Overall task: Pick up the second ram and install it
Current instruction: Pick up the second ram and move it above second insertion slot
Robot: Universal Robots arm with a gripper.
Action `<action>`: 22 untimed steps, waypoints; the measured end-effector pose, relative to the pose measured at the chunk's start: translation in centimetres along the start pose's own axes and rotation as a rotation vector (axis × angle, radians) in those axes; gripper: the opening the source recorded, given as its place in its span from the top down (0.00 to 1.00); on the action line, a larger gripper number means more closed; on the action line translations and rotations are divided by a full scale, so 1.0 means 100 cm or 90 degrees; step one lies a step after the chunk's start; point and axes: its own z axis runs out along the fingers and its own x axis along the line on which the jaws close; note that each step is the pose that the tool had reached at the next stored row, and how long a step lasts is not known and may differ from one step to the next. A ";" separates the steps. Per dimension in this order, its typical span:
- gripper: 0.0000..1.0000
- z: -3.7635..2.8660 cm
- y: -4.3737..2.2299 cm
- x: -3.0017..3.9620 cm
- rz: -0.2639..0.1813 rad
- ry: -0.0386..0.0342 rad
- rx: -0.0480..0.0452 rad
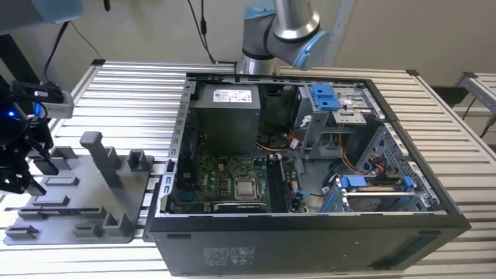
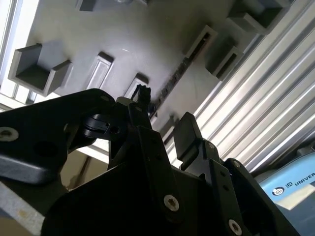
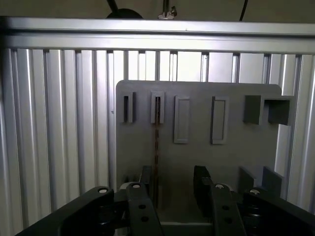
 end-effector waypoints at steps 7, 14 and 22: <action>0.52 0.0062 0.0001 0.0018 0.000 0.0008 -0.0097; 0.52 0.0124 -0.0002 0.0040 0.000 0.0017 -0.0175; 0.52 0.0221 -0.0001 0.0060 -0.002 -0.0001 -0.0089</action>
